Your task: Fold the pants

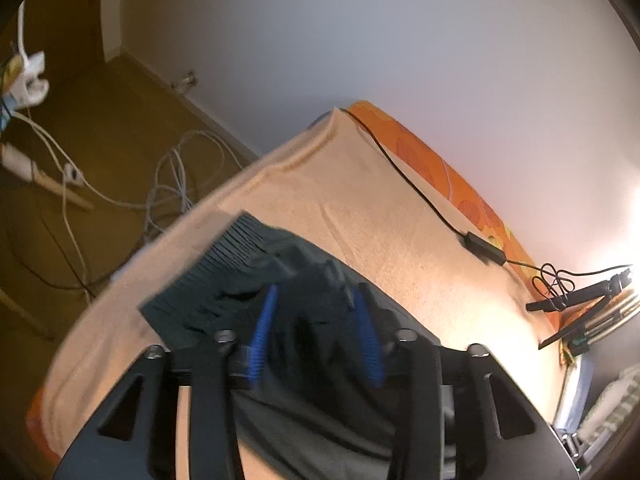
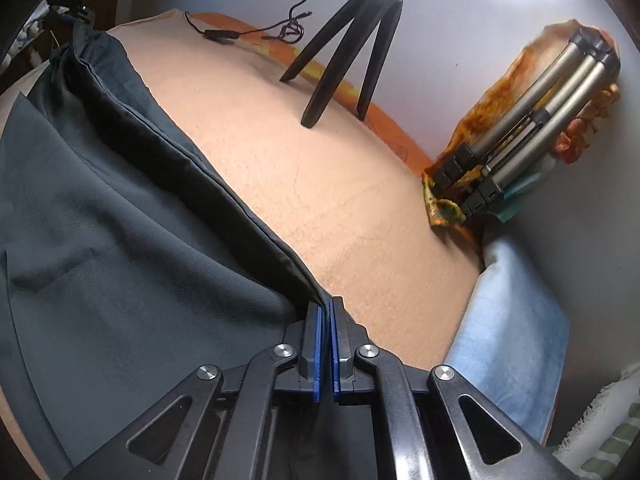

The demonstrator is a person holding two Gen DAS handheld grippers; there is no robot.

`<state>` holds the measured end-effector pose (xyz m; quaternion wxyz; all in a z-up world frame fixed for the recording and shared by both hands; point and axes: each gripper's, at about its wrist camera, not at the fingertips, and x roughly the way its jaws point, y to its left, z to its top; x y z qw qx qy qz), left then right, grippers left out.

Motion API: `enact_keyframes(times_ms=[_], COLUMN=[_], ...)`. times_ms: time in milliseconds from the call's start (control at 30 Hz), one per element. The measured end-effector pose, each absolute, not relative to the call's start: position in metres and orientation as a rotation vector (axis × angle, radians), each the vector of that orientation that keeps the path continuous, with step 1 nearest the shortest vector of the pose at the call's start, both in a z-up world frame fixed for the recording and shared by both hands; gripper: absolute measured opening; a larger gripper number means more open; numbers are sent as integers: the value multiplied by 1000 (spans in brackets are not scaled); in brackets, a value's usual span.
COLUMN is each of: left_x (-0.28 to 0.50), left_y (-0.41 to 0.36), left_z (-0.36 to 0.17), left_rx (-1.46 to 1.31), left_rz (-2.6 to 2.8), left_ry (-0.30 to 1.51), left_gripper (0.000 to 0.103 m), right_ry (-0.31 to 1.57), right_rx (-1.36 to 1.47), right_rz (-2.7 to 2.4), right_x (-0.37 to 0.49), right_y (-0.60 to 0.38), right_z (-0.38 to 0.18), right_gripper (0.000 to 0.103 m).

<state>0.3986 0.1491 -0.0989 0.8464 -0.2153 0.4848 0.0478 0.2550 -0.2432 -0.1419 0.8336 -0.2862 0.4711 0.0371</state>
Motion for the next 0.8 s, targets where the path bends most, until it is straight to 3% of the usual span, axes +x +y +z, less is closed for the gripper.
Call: enact_keyframes(times_ms=[100,167,400,500,800], left_x=[393,386,355,352,350], left_y=[164,178,200,199,185], left_z=[-83,-74,-87,-108,-141], left_rx=[-432,-399,-277,-323,-401], left_rz=[94,102,25,-18,-82], left_ry=[970,942,945,966,981], left_gripper=[40,40,40,40,40], right_ry=[1011,1027,914,860,795], right_rx=[-631,-626,-642,-642,-558], right_rz=[61,56,133,223,454], right_x=[255,256,245,250,309], right_y=[-241,-241,-197,-157,-41], right_z=[-143,-141,-103,-89,-84], right_gripper=[12,33,40,49,50])
